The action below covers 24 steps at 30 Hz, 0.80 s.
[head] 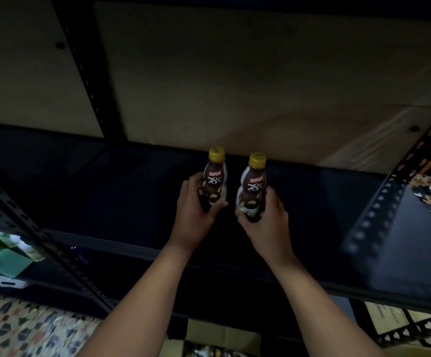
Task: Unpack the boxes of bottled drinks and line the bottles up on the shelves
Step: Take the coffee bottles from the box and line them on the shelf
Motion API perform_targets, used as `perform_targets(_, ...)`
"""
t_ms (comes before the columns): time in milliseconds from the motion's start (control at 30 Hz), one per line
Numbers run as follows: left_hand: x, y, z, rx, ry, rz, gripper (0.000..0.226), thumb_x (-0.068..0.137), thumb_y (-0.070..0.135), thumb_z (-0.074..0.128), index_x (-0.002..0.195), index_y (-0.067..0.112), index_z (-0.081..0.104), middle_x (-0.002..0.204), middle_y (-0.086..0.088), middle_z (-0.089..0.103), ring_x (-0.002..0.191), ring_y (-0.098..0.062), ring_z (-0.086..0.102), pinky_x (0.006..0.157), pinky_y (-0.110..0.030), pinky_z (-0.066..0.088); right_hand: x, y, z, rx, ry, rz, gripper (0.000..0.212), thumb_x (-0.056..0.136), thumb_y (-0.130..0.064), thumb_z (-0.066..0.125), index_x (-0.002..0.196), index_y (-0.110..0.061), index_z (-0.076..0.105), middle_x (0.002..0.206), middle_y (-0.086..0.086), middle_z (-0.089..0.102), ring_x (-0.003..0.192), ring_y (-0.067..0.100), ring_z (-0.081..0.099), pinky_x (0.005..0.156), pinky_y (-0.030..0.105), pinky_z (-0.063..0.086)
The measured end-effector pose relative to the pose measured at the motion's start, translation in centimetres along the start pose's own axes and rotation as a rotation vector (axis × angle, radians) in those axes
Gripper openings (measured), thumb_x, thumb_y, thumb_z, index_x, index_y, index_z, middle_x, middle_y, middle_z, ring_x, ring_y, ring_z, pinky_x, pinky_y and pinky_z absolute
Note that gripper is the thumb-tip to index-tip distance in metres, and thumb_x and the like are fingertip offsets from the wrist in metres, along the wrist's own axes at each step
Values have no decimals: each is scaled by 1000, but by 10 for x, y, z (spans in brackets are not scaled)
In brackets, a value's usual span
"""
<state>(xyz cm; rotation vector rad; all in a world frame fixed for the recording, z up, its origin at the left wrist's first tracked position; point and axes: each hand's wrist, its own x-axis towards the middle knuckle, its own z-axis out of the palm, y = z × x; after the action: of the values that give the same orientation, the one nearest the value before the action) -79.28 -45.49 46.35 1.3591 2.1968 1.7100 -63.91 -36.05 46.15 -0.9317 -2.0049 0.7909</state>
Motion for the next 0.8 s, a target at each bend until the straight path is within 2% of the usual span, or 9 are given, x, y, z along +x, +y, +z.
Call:
perform_targets(167, 3, -18, -38, 82, 39, -41, 71, 83, 21, 85, 143, 19, 48, 123, -1, 53, 108, 13, 50, 88, 1, 37, 4, -24, 39, 10, -35, -12, 80, 74, -29, 86, 141, -18, 44, 131, 7, 57, 121, 23, 55, 97, 44, 52)
perform_targets(333, 9, -37, -82, 166, 86, -57, 71, 84, 24, 83, 146, 22, 47, 127, 1, 54, 113, -4, 53, 90, -2, 36, 6, -56, 83, 9, -76, -54, 80, 74, -28, 87, 140, -15, 43, 131, 10, 57, 120, 27, 55, 95, 45, 52)
perform_targets(500, 13, -55, -116, 199, 114, -86, 71, 85, 19, 83, 147, 19, 48, 122, 2, 52, 105, 19, 48, 87, 4, 33, 7, -85, 123, 2, -99, -71, 80, 72, -25, 87, 139, -13, 44, 128, 12, 58, 119, 30, 55, 95, 46, 51)
perform_targets(633, 20, -68, -138, 215, 128, -125, 71, 88, 20, 80, 150, 22, 46, 118, 5, 50, 100, 12, 48, 86, 3, 35, 8, -101, 150, 3, -114, -88, 78, 73, -24, 87, 137, -11, 44, 128, 14, 58, 118, 32, 54, 94, 45, 50)
perform_targets(800, 38, -87, -161, 229, 144, -133, 66, 91, 16, 76, 149, 26, 46, 113, 6, 51, 101, 17, 48, 85, 1, 35, 13, -122, 180, -7, -144, -98, 78, 79, -25, 84, 142, -8, 40, 135, 16, 52, 124, 31, 49, 99, 40, 44)
